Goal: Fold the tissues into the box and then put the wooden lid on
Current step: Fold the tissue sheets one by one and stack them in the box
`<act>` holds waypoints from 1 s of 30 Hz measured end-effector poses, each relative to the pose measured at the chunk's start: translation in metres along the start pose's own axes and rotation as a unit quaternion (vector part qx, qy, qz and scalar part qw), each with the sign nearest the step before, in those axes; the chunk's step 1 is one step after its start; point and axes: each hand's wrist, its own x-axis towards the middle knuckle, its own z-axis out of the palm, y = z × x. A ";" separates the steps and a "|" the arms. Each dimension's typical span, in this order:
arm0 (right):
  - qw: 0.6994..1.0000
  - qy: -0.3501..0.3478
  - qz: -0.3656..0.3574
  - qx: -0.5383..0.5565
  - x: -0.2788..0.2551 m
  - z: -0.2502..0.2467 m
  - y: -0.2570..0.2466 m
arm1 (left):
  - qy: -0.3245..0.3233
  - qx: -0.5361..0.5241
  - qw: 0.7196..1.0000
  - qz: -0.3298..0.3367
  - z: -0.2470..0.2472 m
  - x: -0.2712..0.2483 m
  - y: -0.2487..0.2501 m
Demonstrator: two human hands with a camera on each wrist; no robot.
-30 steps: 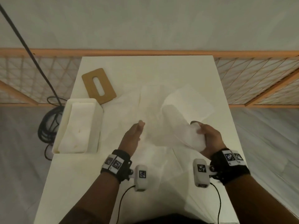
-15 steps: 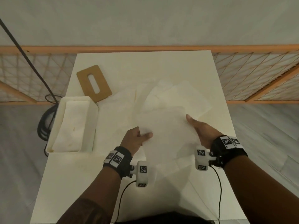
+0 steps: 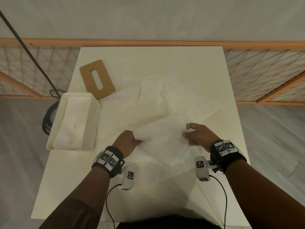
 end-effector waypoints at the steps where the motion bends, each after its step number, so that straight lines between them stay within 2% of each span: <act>1: 1.000 -0.003 0.001 -0.001 -0.001 0.000 0.001 | -0.008 0.010 1.000 0.018 -0.002 0.000 0.001; 4: 0.999 0.011 0.008 -0.044 0.001 -0.003 0.011 | -0.035 0.011 0.997 0.071 -0.004 0.000 -0.004; 5: 0.997 0.015 0.009 -0.069 0.002 -0.004 0.013 | -0.045 0.009 0.996 0.070 -0.003 0.000 -0.005; 7: 0.994 0.017 0.002 -0.109 0.001 -0.002 0.011 | -0.056 -0.002 0.997 0.048 -0.001 -0.001 -0.004; 10: 0.994 0.043 0.009 -0.096 -0.001 -0.003 0.005 | -0.034 -0.032 0.999 0.001 0.005 0.001 -0.008; 12: 0.985 0.142 0.006 -0.094 0.006 -0.005 0.000 | -0.002 -0.052 0.998 -0.033 0.007 0.001 -0.012; 14: 0.952 0.268 0.004 -0.149 0.016 -0.009 -0.010 | 0.005 -0.051 0.998 -0.040 0.008 0.000 -0.011; 15: 0.935 0.303 0.022 -0.185 0.020 -0.010 -0.017 | 0.002 -0.055 0.998 -0.039 0.009 0.000 -0.010; 18: 0.922 0.312 0.110 -0.203 0.037 -0.014 -0.032 | -0.001 -0.101 0.993 -0.057 0.012 -0.002 -0.003; 21: 0.909 0.331 0.129 -0.219 0.050 -0.026 -0.036 | 0.008 -0.166 0.983 -0.081 0.014 -0.004 -0.001; 23: 0.905 0.319 0.133 -0.248 0.053 -0.037 -0.032 | 0.019 -0.217 0.971 -0.096 0.017 -0.004 0.002; 24: 0.904 0.315 0.132 -0.255 0.052 -0.042 -0.029 | 0.028 -0.218 0.971 -0.091 0.019 -0.003 0.004; 26: 0.908 0.320 0.120 -0.244 0.048 -0.050 -0.023 | 0.046 -0.147 0.986 -0.059 0.023 -0.002 0.006; 28: 0.917 0.337 0.091 -0.193 0.040 -0.057 -0.014 | 0.064 -0.079 0.994 -0.041 0.027 0.000 0.005; 30: 0.920 0.366 0.054 -0.128 0.033 -0.064 -0.006 | 0.062 -0.062 0.995 -0.044 0.028 0.000 0.004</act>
